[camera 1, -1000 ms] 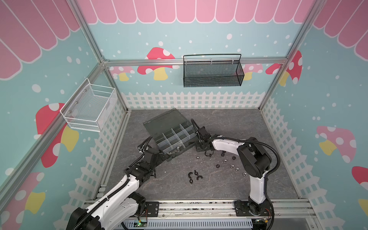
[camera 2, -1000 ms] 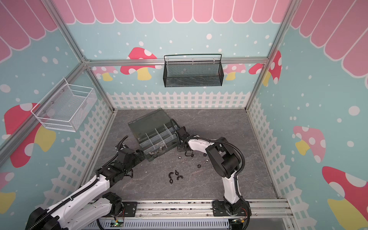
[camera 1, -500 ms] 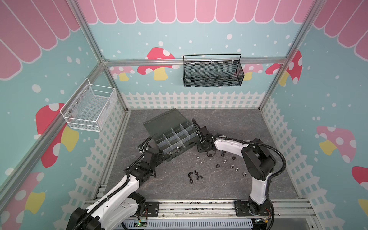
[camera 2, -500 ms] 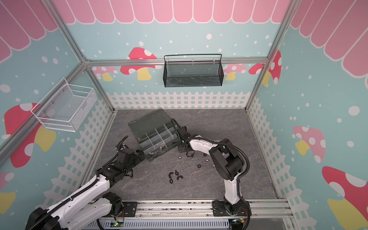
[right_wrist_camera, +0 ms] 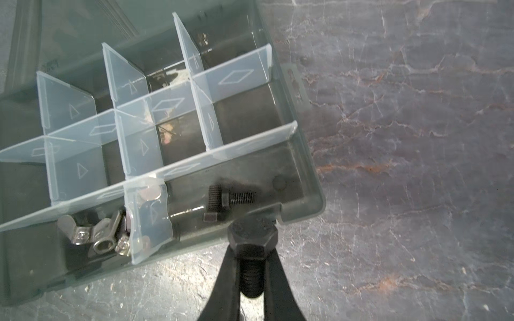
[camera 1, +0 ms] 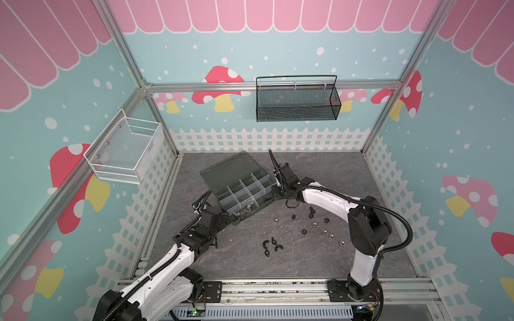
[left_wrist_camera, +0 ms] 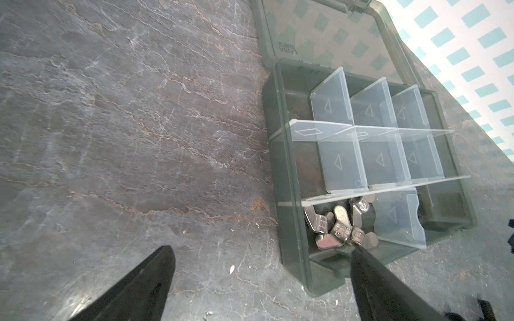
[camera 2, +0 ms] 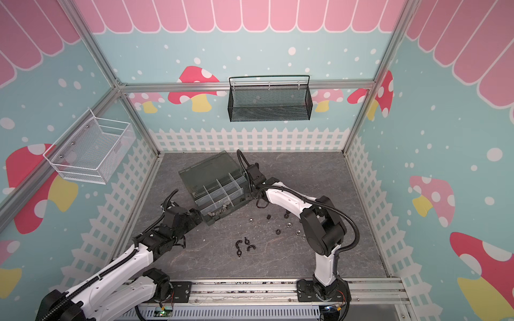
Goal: Sort the screws and nuts into containers
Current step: Pick up the screw from the center of the table, then place the screw into the container.
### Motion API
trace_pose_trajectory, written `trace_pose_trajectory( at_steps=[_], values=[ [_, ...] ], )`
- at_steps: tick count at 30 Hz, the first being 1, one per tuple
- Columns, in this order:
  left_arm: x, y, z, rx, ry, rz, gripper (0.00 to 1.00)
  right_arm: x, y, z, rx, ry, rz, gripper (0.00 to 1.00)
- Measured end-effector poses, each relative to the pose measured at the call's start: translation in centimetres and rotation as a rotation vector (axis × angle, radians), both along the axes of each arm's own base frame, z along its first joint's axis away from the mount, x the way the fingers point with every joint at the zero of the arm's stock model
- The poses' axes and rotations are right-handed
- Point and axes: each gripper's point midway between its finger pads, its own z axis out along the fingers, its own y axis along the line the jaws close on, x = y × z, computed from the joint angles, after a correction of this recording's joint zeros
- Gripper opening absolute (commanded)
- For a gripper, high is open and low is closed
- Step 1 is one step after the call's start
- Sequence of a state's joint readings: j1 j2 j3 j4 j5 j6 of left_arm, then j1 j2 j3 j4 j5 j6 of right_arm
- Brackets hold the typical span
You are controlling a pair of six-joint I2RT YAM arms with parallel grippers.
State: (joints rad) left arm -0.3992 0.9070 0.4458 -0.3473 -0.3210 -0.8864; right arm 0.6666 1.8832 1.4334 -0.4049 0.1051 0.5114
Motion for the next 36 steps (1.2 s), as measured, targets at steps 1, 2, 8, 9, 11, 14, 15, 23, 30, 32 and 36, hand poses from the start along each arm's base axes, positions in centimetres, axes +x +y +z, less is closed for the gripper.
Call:
trace_pose_trajectory(
  at_steps=[1,2,8,9,11,14,15,23,30,32,36],
  values=[
    [0.0,0.1,0.0,-0.001,-0.001,0.005,1.0,0.5,0.4,0.0,0.001,-0.004,0.005,0.0],
    [0.0,0.2,0.0,0.0,-0.001,0.006,0.99,0.9,0.7,-0.2,-0.002,-0.006,0.007,0.0],
    [0.1,0.2,0.4,-0.007,-0.015,0.006,0.99,2.1,1.2,-2.3,-0.04,0.016,0.024,0.0],
    [0.1,0.2,0.5,-0.007,-0.017,0.006,0.99,2.3,1.1,-2.6,-0.046,0.021,0.023,0.0],
    [0.1,0.2,0.5,-0.008,-0.02,0.006,0.99,2.5,0.9,-3.2,-0.057,0.03,0.024,0.03],
    [0.1,0.2,0.5,-0.009,-0.02,0.008,1.0,2.6,0.5,-4.0,-0.071,0.045,0.019,0.1],
    [0.1,0.2,0.6,-0.009,-0.021,0.008,0.99,2.6,0.4,-4.2,-0.074,0.048,0.02,0.11],
    [0.0,0.3,0.5,-0.008,-0.018,0.012,0.99,3.3,0.0,-4.2,-0.083,0.048,0.015,0.29],
    [-0.2,0.4,0.5,-0.009,-0.01,0.007,1.0,3.6,-0.1,-3.9,-0.089,0.036,0.012,0.31],
    [-0.3,0.4,0.4,-0.003,0.001,0.004,0.99,3.6,-0.3,-3.9,-0.093,0.037,0.009,0.32],
    [-0.2,0.4,0.7,-0.001,-0.002,0.004,0.99,3.7,-1.1,-3.1,-0.098,0.029,-0.007,0.34]
  ],
)
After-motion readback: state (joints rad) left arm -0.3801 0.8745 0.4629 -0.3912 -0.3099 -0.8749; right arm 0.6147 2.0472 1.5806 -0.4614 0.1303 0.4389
